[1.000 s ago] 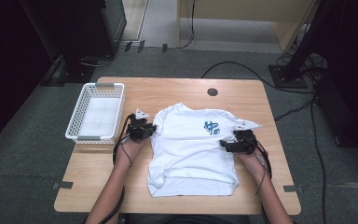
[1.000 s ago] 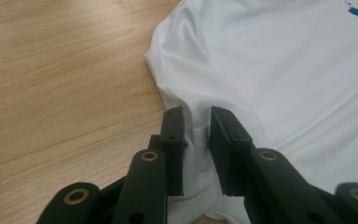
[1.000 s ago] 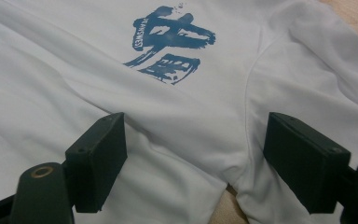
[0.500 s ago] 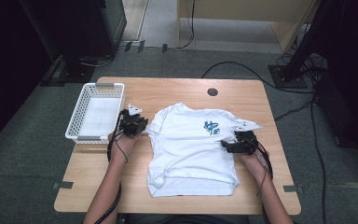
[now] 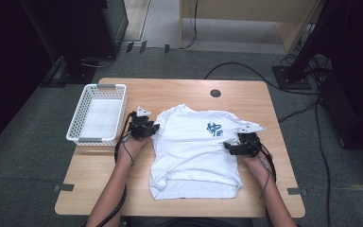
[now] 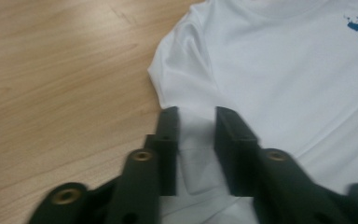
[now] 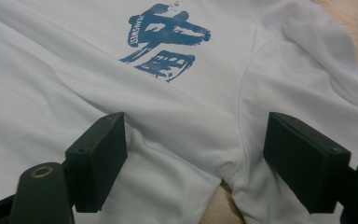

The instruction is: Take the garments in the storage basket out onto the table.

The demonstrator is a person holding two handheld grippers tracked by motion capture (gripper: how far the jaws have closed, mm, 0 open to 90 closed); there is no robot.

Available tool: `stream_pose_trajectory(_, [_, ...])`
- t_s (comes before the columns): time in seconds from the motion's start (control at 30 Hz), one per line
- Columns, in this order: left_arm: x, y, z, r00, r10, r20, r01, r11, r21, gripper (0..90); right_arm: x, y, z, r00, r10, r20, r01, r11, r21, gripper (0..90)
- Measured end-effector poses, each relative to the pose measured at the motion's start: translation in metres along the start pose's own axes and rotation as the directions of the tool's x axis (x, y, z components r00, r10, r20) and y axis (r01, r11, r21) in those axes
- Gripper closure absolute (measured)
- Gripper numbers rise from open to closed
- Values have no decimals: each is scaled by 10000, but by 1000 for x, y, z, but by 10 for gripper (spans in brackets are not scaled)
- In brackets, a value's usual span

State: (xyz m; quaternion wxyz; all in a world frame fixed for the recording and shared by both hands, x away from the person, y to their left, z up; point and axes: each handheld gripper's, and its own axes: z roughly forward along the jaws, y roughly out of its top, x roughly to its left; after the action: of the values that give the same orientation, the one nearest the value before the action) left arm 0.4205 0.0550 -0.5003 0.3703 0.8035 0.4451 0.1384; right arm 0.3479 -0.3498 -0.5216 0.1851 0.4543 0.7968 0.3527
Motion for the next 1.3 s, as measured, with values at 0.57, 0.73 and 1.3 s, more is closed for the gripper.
stream_pose_trajectory(0.57, [2, 10, 1, 9991, 269, -340, -280, 9990, -336, 788, 0, 0, 1, 10000, 5, 23, -5, 10000, -35, 220])
stream_pose_trajectory(0.73, [-3, 8, -2, 9953, 783, -564, -854, 9871, -1357, 717, 1, 0, 0, 10000, 1, 18, -1, 10000, -60, 220])
stream_pose_trajectory(1.3, [3, 8, 2, 9983, -460, 349, 471, 9983, -332, 331, 1, 0, 1, 10000, 3, 35, -3, 10000, -85, 220])
